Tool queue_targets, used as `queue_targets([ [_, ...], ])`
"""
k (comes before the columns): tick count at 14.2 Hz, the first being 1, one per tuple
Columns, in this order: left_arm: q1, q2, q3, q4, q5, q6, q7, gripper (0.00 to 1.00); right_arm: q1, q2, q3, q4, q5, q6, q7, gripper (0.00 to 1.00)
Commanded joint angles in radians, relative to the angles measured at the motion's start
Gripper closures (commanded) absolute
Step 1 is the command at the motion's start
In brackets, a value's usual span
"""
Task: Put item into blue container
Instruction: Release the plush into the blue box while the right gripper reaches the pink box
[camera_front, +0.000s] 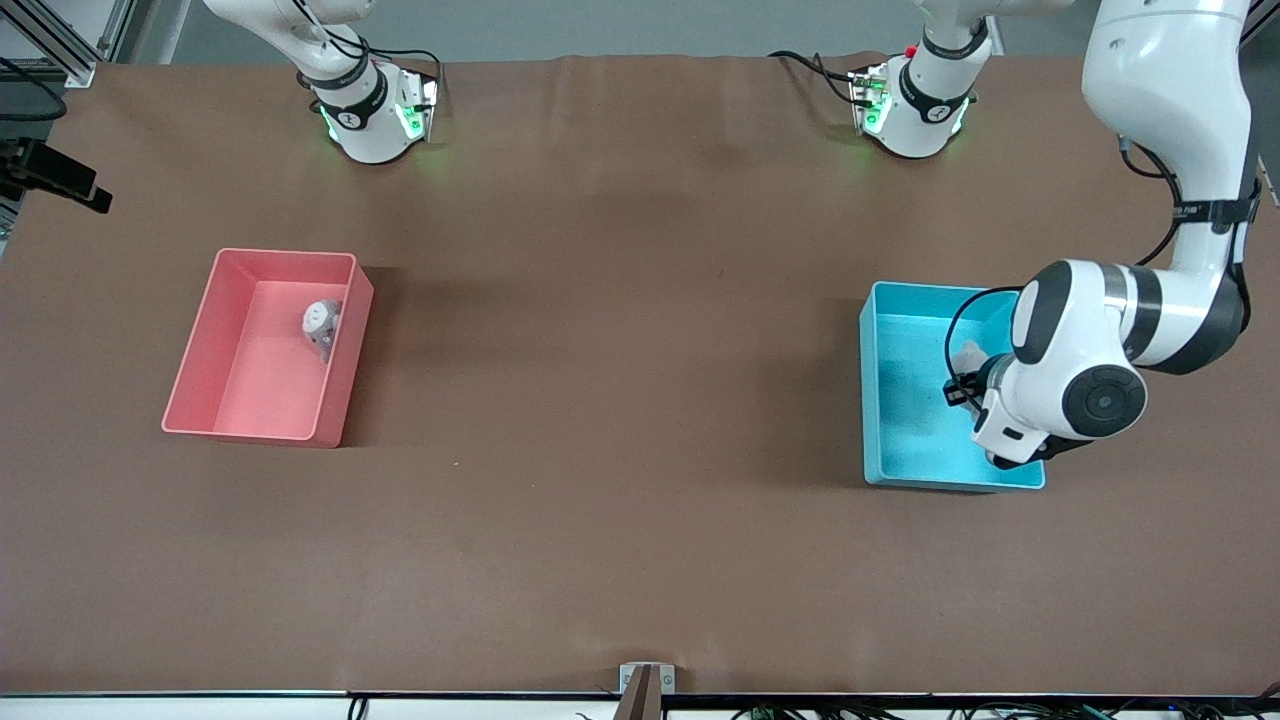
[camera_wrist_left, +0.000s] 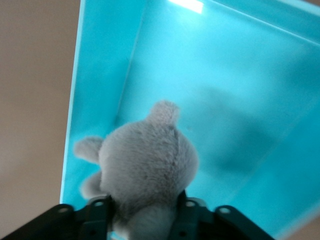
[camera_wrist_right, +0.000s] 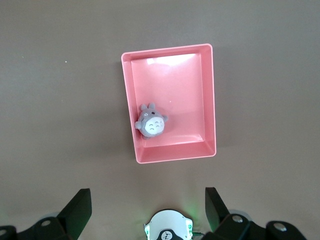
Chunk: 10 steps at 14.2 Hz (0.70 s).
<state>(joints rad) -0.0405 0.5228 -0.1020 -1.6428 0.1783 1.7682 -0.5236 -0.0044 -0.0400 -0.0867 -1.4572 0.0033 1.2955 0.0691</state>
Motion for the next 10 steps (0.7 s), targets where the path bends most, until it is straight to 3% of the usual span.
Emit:
queue_targets([
  [1,0.008,0.009,-0.008,0.014,0.032,0.011,0.011,0.0,-0.014,-0.014,0.022,0.001,-0.002,0.01,-0.012,0.0],
  [5,-0.012,-0.007,-0.024,0.057,0.021,0.001,-0.007,0.0,-0.02,-0.015,0.007,0.001,0.017,0.021,-0.126,0.0],
  [8,-0.022,-0.021,-0.097,0.122,0.017,-0.003,-0.009,0.0,-0.019,-0.008,0.008,0.0,0.017,0.016,-0.118,0.0],
  [10,-0.025,-0.012,-0.165,0.161,0.017,-0.003,-0.038,0.0,-0.022,0.081,0.008,-0.008,0.004,0.028,-0.127,0.0],
])
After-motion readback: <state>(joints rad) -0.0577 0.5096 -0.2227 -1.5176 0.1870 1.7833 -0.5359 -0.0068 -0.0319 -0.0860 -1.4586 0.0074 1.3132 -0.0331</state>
